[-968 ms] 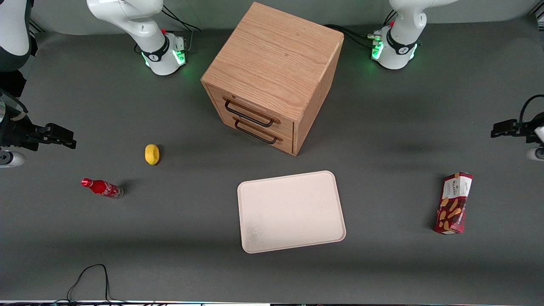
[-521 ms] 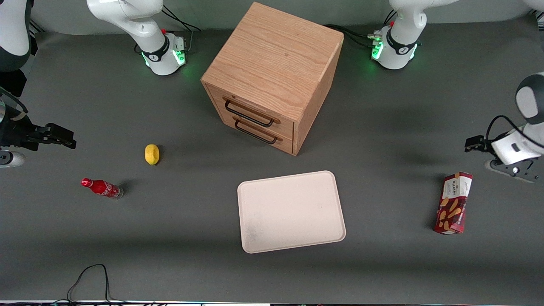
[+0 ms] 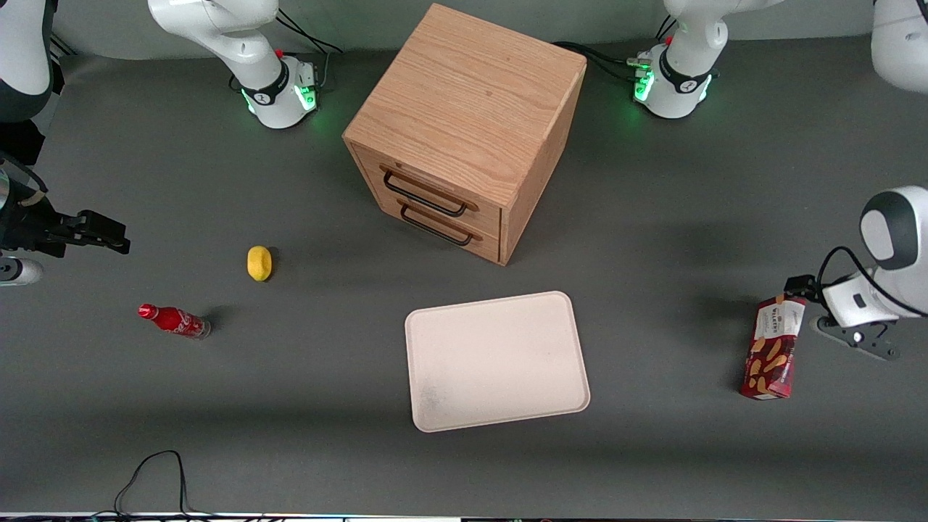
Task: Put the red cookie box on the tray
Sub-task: 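Move the left gripper down over the red shortbread box, then close the left gripper on the end of the shortbread box, then lift the shortbread box upright with the left gripper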
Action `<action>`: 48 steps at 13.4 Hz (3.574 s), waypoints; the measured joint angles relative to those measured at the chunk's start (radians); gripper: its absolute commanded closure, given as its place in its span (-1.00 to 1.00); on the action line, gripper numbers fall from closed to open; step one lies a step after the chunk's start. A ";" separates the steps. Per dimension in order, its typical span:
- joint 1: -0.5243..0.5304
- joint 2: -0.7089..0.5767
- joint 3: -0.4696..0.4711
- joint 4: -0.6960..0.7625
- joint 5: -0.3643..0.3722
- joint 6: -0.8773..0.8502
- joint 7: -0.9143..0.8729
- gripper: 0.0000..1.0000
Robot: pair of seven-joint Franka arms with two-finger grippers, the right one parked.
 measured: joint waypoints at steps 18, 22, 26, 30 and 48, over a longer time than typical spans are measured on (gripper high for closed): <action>-0.012 0.258 -0.007 0.329 -0.066 -0.134 0.010 -0.95; -0.012 0.276 -0.009 0.325 -0.066 -0.104 0.010 -0.95; -0.012 0.276 -0.009 0.325 -0.066 -0.104 0.010 -0.38; -0.012 0.276 -0.009 0.325 -0.066 -0.104 0.010 1.00; -0.033 0.053 -0.008 0.340 -0.059 -0.431 -0.086 1.00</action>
